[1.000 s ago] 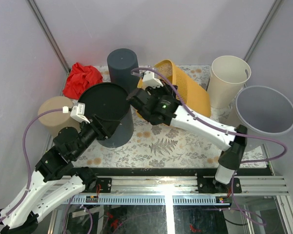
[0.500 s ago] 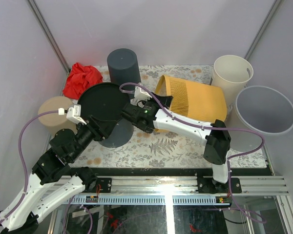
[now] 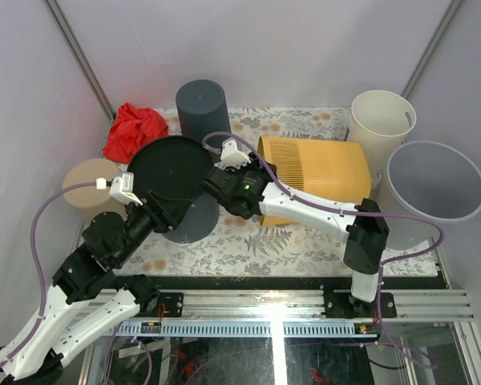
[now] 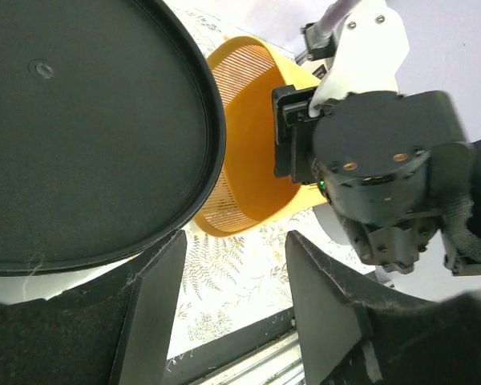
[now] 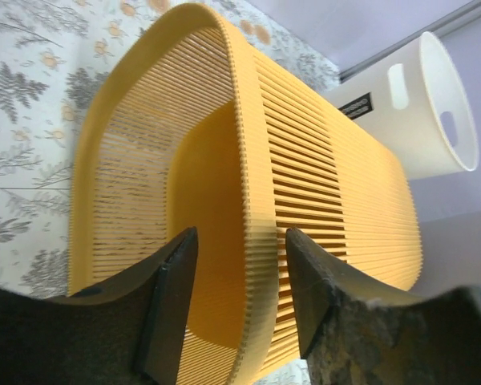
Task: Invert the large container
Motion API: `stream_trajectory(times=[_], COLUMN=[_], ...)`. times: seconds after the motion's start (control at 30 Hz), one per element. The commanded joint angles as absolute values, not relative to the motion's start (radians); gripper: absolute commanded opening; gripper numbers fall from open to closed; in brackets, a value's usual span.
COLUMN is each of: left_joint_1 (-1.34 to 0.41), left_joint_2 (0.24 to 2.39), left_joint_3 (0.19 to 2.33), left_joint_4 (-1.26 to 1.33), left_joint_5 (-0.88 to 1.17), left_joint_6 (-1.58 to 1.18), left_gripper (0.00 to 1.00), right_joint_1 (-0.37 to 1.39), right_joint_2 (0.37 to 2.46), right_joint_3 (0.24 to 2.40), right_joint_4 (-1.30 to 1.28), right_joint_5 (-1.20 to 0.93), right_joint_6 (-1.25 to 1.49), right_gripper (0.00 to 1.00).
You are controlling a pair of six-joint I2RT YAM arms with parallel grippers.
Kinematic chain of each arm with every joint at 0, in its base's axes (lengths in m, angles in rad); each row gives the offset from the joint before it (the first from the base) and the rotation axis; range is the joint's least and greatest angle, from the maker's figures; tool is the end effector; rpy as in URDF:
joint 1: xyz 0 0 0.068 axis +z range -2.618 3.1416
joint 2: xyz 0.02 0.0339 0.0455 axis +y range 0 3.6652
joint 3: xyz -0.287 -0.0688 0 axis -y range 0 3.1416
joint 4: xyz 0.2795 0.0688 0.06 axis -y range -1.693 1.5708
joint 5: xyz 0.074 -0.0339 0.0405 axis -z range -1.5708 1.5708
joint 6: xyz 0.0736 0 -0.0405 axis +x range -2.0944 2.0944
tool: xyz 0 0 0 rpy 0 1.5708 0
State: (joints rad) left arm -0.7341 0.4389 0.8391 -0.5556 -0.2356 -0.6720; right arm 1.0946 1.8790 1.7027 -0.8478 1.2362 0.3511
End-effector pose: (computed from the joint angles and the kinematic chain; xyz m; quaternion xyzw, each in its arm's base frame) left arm 0.1140 -0.0797 0.3771 -0.0529 0.7566 -0.3493 0.5502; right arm 0.2652 0.3625 0.3132 -0.1393 0.7879 -0.2729 0.5341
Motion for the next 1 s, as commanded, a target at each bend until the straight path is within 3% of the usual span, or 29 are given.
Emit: stream_trajectory(times=[0.0, 0.3, 0.7, 0.97], left_joint_1=[-0.738, -0.738, -0.744, -0.865], left_joint_2=[0.436, 0.510, 0.668, 0.855], left_joint_3=[0.865, 0.867, 0.855, 0.955], left_joint_4=[-0.551, -0.517, -0.365, -0.343], left_joint_5=[-0.247, -0.201, -0.073, -0.178], left_joint_6=[-0.665, -0.691, -0.738, -0.738], left_gripper=[0.52, 0.51, 0.49, 0.48], right_joint_1=[1.096, 1.093, 1.012, 0.848], right_joint_2=[1.779, 1.487, 1.116, 0.872], right_joint_3=[1.687, 1.472, 1.172, 0.982], right_joint_4=[-0.746, -0.490, -0.478, -0.420], right_joint_5=[1.151, 1.040, 1.010, 0.907], right_joint_6=[0.372, 0.320, 0.455, 0.456], right_gripper=[0.59, 0.73, 0.75, 0.77])
